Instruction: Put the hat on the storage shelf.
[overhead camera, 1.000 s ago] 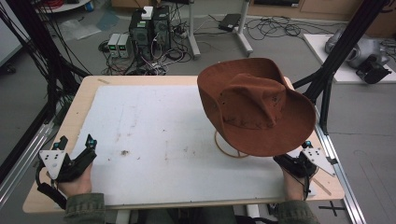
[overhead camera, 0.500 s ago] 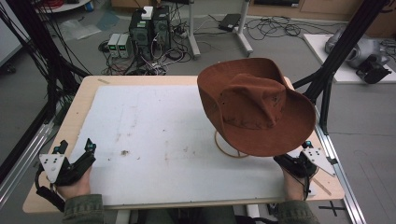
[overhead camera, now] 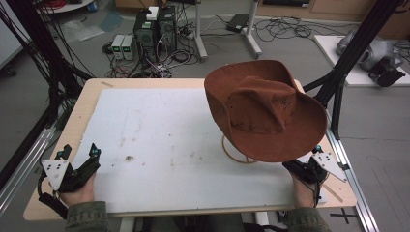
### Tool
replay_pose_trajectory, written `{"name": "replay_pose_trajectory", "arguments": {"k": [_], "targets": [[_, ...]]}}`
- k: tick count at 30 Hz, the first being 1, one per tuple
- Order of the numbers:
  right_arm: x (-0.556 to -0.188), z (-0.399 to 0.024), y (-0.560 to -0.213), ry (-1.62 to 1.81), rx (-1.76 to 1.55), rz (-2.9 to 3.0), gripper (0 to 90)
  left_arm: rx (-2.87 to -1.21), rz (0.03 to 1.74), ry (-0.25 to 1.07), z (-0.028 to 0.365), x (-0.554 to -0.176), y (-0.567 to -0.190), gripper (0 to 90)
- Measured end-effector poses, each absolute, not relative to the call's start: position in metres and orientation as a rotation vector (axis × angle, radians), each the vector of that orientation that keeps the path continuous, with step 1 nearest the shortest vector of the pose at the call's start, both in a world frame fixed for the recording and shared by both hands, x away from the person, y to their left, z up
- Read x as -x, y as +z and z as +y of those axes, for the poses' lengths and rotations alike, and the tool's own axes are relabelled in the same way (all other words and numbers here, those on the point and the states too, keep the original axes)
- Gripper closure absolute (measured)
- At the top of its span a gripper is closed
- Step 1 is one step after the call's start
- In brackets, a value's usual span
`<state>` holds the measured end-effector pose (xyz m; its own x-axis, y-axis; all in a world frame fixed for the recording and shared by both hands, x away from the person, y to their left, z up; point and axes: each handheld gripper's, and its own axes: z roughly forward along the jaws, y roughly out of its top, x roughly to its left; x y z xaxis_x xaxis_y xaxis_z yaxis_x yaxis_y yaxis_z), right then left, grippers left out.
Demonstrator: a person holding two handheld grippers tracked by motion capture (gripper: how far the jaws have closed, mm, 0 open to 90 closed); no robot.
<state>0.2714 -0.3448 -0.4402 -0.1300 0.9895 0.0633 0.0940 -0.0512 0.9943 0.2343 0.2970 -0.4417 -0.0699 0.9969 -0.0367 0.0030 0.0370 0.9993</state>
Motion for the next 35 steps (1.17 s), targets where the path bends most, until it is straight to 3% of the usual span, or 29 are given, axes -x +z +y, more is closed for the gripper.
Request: {"name": "replay_pose_trajectory", "arguments": {"k": [35], "targets": [[-0.2730,-0.3450,-0.4416,1.320,-1.274,1.364,6.5,-1.166,1.291,1.209,0.2974,-0.2362,-0.4429,23.9]]}}
